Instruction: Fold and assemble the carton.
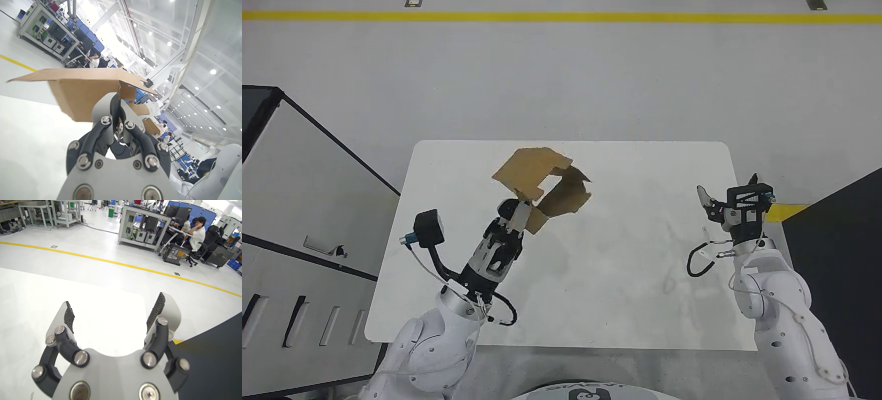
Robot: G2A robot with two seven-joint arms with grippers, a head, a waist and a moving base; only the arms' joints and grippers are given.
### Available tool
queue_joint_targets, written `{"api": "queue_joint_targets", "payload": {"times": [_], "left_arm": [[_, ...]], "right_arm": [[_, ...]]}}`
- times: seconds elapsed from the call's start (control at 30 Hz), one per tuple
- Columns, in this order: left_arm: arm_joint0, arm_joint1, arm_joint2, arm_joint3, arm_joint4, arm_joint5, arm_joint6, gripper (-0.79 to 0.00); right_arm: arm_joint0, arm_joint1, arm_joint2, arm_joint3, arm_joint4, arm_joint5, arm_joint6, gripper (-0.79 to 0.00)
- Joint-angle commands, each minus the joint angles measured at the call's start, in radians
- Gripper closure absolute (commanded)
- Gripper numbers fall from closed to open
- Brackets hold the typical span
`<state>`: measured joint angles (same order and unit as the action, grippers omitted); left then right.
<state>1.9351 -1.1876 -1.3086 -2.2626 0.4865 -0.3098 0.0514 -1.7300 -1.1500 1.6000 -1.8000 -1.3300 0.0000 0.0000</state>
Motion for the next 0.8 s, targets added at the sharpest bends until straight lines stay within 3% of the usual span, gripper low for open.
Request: {"api": "queue_joint_targets", "payload": {"times": [0.0,0.33,0.77], "left_arm": [[-0.002,0.000,0.000,-0.001,0.001,-0.001,-0.002,0.000],[-0.020,-0.004,0.031,0.013,-0.081,-0.003,-0.025,0.000],[-0.034,-0.002,0.028,0.016,-0.457,-0.046,-0.163,0.000]], "right_arm": [[0.000,0.000,0.000,0.000,0.000,0.000,0.000,-0.785],[0.000,0.000,0.000,0.000,0.000,0.000,0.000,-0.785],[0.000,0.000,0.000,0.000,0.000,0.000,0.000,-0.785]]}}
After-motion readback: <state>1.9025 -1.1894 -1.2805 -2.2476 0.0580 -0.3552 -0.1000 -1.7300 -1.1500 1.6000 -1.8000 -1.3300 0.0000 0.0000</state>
